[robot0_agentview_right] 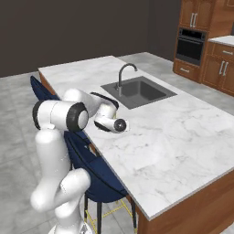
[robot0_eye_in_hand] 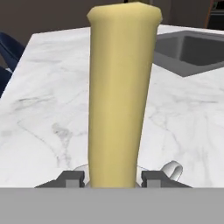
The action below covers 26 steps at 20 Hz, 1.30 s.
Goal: Get the candle and the wine from the cabinet and move them to the dining counter.
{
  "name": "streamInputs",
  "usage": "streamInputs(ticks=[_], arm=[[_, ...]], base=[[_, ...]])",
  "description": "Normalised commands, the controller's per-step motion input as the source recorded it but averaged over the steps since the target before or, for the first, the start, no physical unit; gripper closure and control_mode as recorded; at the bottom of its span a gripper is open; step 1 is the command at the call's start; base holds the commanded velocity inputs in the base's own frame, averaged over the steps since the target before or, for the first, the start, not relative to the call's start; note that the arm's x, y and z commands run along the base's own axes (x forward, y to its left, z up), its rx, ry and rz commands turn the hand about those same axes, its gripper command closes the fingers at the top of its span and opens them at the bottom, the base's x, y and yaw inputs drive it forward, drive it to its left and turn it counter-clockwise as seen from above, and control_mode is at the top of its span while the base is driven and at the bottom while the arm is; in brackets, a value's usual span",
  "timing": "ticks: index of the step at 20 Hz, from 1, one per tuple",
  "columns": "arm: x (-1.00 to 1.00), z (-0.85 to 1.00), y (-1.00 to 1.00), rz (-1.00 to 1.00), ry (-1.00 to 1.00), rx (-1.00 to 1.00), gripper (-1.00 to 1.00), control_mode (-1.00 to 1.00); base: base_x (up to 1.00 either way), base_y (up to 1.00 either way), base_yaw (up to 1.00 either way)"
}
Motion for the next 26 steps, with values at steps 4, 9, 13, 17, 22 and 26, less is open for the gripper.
streamInputs(ticks=[4, 9, 13, 17, 22, 26], arm=[[0.66, -0.36, -0.13, 0.00, 0.00, 0.00, 1.00, -1.00], [0.45, -0.33, -0.11, 0.00, 0.00, 0.00, 1.00, -1.00], [0.24, -0.13, -0.04, 0.00, 0.00, 0.00, 1.00, -1.00], [0.00, 0.00, 0.00, 0.00, 0.00, 0.00, 1.00, -1.00], [0.00, -0.02, 0.00, 0.00, 0.00, 0.00, 1.00, -1.00], [0.00, -0.08, 0.01, 0.00, -0.01, -0.02, 1.00, -1.00]], base=[[0.00, 0.00, 0.00], [0.00, 0.00, 0.00], [0.00, 0.00, 0.00], [0.00, 0.00, 0.00], [0.00, 0.00, 0.00], [0.00, 0.00, 0.00]])
